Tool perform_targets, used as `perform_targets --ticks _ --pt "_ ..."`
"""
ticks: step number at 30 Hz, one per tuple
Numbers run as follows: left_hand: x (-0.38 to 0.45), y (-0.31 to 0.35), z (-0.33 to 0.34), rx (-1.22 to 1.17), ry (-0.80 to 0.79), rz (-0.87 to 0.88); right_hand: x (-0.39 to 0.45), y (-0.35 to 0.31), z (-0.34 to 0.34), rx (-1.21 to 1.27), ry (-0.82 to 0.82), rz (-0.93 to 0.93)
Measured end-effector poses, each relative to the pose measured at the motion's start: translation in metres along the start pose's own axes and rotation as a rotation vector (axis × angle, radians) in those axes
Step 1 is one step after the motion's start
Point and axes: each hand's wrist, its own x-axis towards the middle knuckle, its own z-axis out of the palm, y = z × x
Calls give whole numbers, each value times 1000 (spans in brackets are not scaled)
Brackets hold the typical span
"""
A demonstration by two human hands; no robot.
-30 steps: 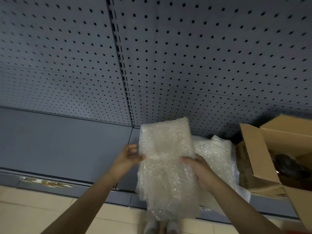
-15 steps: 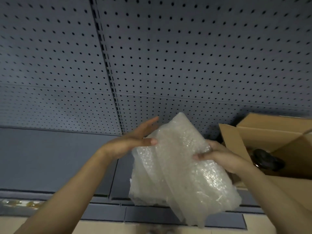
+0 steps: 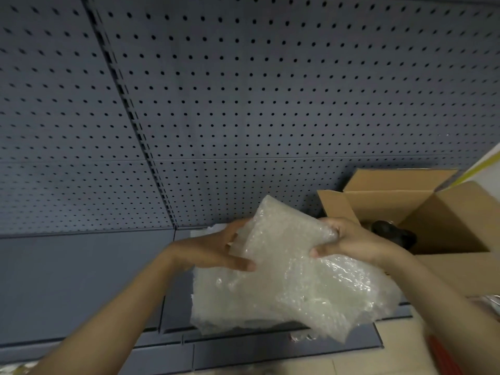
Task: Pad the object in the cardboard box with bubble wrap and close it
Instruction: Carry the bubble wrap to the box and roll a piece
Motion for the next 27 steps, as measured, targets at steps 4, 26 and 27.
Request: perform_targets --ticks 4,26,27 --pt "1 -5 7 -70 218 -3 2 5 9 -152 214 -110" --pt "-3 -23 5 -842 546 -21 11 38 148 -879 580 -455" --pt "-3 -23 4 -843 562 -27 12 37 147 -822 588 -448"
